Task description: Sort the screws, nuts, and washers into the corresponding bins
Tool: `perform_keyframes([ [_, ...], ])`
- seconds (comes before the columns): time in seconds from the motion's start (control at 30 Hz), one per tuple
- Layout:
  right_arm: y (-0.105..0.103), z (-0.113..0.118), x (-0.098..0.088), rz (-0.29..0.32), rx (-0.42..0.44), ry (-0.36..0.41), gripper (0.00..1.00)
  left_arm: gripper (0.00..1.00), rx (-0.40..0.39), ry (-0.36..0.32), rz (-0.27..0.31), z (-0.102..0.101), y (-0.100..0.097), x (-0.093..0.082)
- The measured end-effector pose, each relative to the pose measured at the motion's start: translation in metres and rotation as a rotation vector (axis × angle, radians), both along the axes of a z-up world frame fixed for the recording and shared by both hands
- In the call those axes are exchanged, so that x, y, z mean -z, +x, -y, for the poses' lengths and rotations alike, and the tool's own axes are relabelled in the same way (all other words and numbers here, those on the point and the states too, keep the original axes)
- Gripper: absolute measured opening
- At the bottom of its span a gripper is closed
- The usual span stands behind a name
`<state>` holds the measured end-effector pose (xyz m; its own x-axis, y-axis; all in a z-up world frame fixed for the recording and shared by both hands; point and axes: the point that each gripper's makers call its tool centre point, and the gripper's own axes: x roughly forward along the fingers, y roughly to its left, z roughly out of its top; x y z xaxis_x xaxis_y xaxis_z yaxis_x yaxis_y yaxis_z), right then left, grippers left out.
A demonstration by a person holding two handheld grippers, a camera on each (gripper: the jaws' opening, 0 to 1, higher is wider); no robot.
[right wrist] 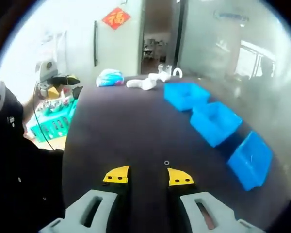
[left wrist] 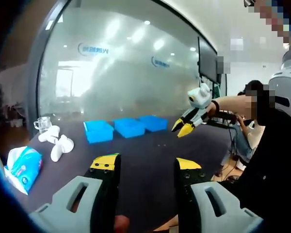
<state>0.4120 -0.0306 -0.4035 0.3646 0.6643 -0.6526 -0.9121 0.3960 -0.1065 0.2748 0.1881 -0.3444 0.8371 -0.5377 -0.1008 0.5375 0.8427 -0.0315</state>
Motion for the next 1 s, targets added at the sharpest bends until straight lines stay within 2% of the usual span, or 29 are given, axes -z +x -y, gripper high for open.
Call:
perform_keyframes([
  [0.5,0.031,-0.012,0.036,-0.054,-0.079,-0.203,0.20,0.43,0.001,0.004,0.002,0.002,-0.002,-0.003],
  [0.67,0.033,-0.018,0.047,-0.090,-0.118,-0.270,0.20,0.43,0.007,0.009,0.000,0.004,-0.003,-0.003],
  [1.0,0.042,-0.022,0.055,-0.113,-0.160,-0.348,0.15,0.43,-0.005,-0.005,-0.001,0.002,-0.003,-0.002],
])
